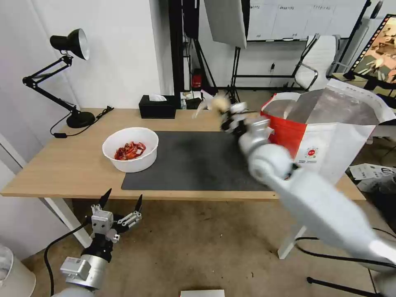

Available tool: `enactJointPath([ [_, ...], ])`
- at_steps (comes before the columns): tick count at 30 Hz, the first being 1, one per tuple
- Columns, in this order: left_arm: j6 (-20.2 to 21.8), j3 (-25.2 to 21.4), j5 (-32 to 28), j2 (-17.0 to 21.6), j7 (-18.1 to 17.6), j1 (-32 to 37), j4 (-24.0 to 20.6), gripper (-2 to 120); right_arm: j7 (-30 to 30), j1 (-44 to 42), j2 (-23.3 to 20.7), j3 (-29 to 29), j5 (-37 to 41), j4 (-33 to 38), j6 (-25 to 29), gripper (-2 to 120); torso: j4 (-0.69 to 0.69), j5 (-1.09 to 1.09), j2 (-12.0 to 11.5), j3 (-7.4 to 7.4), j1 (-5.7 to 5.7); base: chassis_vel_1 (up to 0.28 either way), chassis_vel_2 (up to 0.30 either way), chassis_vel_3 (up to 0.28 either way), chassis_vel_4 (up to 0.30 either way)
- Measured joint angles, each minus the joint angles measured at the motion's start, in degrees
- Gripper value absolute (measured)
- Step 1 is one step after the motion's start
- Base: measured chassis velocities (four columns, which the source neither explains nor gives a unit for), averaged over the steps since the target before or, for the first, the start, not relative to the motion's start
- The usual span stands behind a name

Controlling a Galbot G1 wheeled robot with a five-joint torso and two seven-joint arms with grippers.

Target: Pick up the trash from the table and place it into the takeout bag.

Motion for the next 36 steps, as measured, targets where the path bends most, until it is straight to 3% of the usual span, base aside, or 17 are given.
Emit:
enactJointPath([
  [2, 0.0, 0.2, 0.3, -0.2, 0.0, 0.3, -0.2, 100, 9.8, -0.9, -4.0, 3.3, 3.1, 3.7, -4.7, 4, 0.00, -0.01, 0.0, 0.00, 0.00, 0.000, 0.000, 0.000, 0.000],
  [5, 0.0, 0.5, 0.6, -0.5, 0.0, 0.4, -0.3, 100, 14.8, -2.6, -7.1, 5.7, 4.6, 5.7, -6.8, 4, -0.01, 0.00, 0.0, 0.00, 0.00, 0.000, 0.000, 0.000, 0.000],
  [9, 0.0, 1.0, 0.8, -0.9, 0.0, 0.7, -0.7, 100, 18.6, -5.4, -10.4, 8.1, 7.9, 7.4, -8.5, 4, -0.01, 0.01, 0.0, 0.01, -0.01, 0.000, 0.000, 0.000, 0.000],
  [16, 0.1, 0.9, 0.8, -1.1, 0.1, 1.1, -1.4, 100, 18.7, -6.2, -11.9, 9.0, 12.1, 7.7, -9.2, 8, 0.01, -0.02, 0.0, 0.01, 0.00, 0.000, 0.000, 0.000, 0.000],
  [19, 0.1, 0.5, 0.8, -1.0, 0.1, 1.7, -2.4, 100, 18.5, -6.4, -12.4, 9.5, 14.5, 8.7, -13.1, 26, 0.01, -0.02, 0.0, 0.01, 0.00, 0.000, 0.000, 0.000, 0.000],
  [24, 0.1, 0.1, 0.5, -0.6, 0.1, 2.0, -2.9, 100, 18.6, -6.3, -12.8, 9.6, 15.1, 9.1, -13.7, 40, 0.01, -0.02, 0.0, 0.01, 0.00, 0.000, 0.000, 0.000, 0.000],
  [34, 0.2, -0.1, 0.4, -0.5, 0.0, 2.5, -4.0, 100, 18.4, -8.0, -14.8, 12.2, 15.8, 10.3, -13.7, 82, 0.01, -0.02, 0.0, 0.01, 0.01, 0.000, 0.000, 0.000, 0.000],
  [36, 0.2, -0.1, 0.4, -0.5, 0.0, 2.5, -4.1, 100, 18.4, -8.2, -14.8, 12.4, 15.9, 10.4, -13.7, 83, 0.01, -0.02, 0.0, 0.01, 0.00, 0.000, 0.000, 0.000, 0.000],
])
